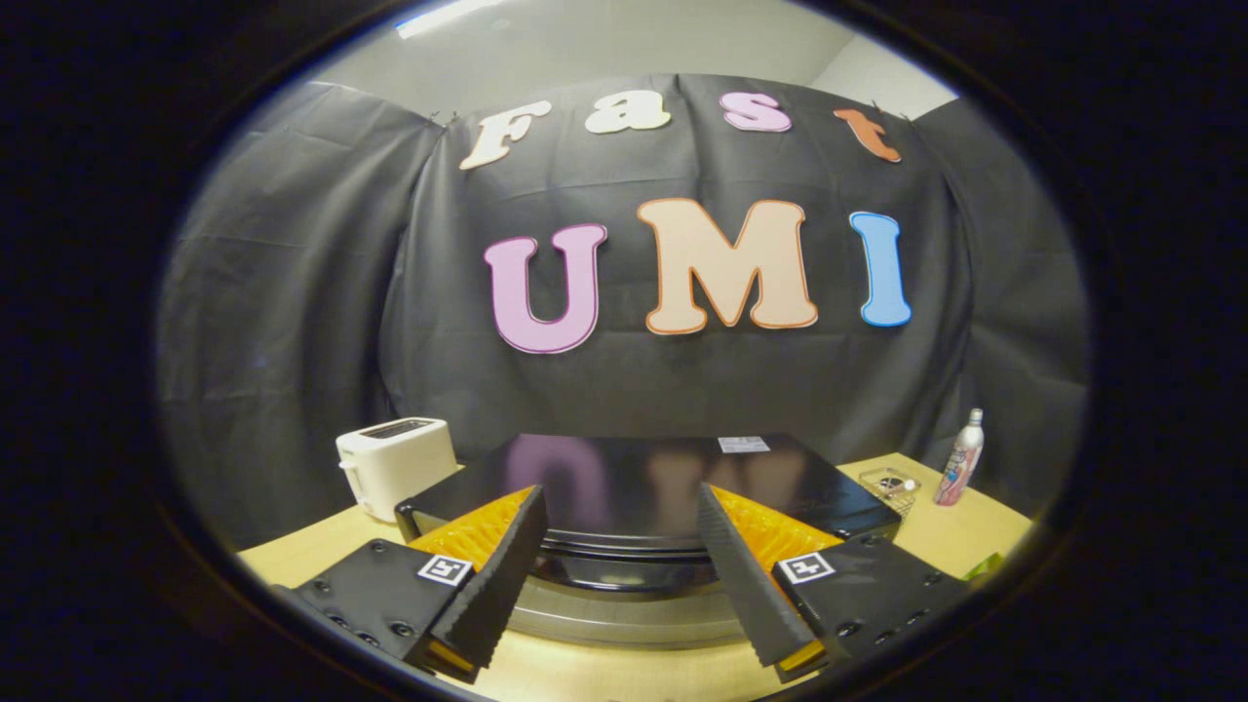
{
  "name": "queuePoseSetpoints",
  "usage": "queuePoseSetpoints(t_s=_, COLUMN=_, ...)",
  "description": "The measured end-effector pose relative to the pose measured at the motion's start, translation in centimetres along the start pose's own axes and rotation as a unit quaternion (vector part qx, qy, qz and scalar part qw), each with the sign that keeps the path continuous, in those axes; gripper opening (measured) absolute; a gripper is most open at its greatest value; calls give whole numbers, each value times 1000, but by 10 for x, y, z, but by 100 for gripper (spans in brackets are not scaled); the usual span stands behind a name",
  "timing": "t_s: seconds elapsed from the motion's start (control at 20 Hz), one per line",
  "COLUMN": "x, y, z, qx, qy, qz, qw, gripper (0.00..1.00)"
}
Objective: Open the toaster oven, put the food inside, and close the toaster oven door.
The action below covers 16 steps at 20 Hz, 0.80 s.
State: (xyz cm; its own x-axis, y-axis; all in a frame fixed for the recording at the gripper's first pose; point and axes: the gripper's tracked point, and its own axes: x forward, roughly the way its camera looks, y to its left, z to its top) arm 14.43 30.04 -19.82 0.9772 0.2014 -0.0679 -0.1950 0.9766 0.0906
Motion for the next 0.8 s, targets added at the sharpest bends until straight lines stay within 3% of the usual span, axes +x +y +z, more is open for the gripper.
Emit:
queuePoseSetpoints(t_s=0.1, x=3, y=-1, z=-12, qx=-6, qy=10, qz=-2, qw=1000, gripper=98)
queuePoseSetpoints(t_s=0.45, x=-4, y=-2, z=-10, qx=30, qy=-49, qz=7, qw=998, gripper=99)
queuePoseSetpoints(t_s=0.8, x=-49, y=1, z=-20, qx=21, qy=-59, qz=0, qw=998, gripper=98)
